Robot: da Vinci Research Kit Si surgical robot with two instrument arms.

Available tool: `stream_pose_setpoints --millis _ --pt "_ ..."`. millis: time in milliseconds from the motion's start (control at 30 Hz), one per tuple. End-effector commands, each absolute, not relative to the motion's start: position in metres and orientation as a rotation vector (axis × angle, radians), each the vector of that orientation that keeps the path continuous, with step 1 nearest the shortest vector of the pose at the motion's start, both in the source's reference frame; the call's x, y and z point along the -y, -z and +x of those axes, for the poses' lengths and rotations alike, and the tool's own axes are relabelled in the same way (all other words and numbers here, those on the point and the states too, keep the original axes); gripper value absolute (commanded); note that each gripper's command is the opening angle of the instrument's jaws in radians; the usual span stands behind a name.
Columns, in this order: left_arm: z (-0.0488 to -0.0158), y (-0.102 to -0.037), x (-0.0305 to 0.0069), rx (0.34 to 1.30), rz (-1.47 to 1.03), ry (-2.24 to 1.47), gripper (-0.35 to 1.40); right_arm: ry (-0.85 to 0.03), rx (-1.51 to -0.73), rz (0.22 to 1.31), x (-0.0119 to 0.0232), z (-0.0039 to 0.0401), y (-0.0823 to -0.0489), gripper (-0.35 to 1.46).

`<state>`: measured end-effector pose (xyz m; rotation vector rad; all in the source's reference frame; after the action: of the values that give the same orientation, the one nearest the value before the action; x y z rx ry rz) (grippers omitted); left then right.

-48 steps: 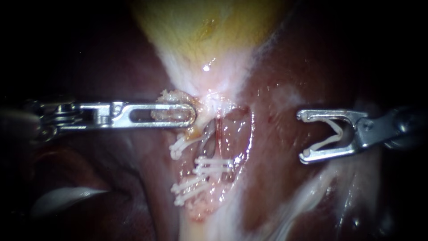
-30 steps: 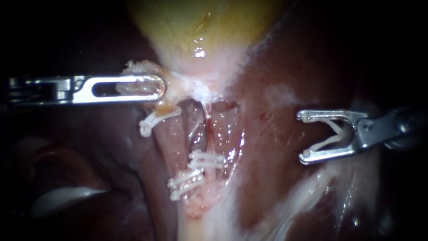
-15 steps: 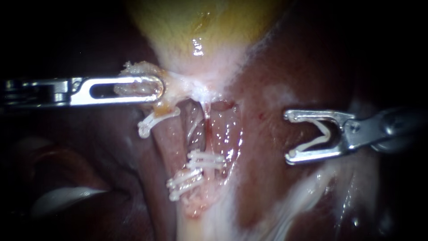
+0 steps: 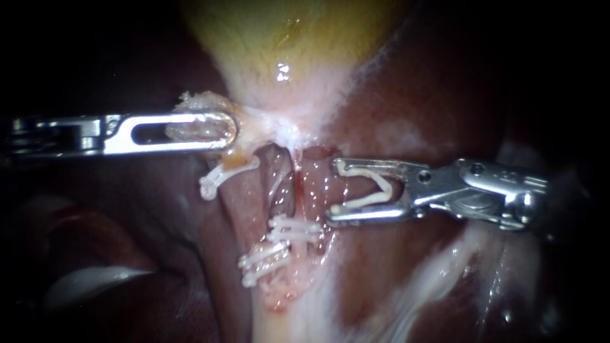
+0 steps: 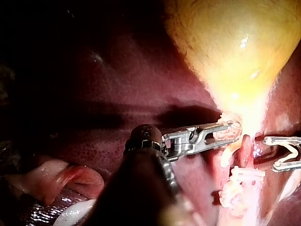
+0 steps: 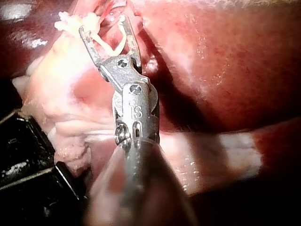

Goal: Clipping third clip right tube

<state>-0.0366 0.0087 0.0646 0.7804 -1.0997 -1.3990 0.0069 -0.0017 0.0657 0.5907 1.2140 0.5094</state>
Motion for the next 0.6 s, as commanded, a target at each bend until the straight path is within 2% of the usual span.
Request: stream_pose_setpoints --millis 33,333,600 --pt "-0.0366 -0.0645 -0.0087 1.1 0.781 1.398 -0.35 -0.522 -1.211 0.606 0.0018 0.0074 -0.0662 0.49" --pt "-0.0368 -0.0644 -0.0086 1.1 0.782 1.398 -0.35 -0.55 -1.192 0.638 0.0027 0.0096 -0.0701 0.49" --pt "-0.0369 -0.0643 -0.0086 1.1 0.785 1.396 -0.35 -0.545 -1.197 0.665 0.0029 0.0117 -0.0712 0.49"
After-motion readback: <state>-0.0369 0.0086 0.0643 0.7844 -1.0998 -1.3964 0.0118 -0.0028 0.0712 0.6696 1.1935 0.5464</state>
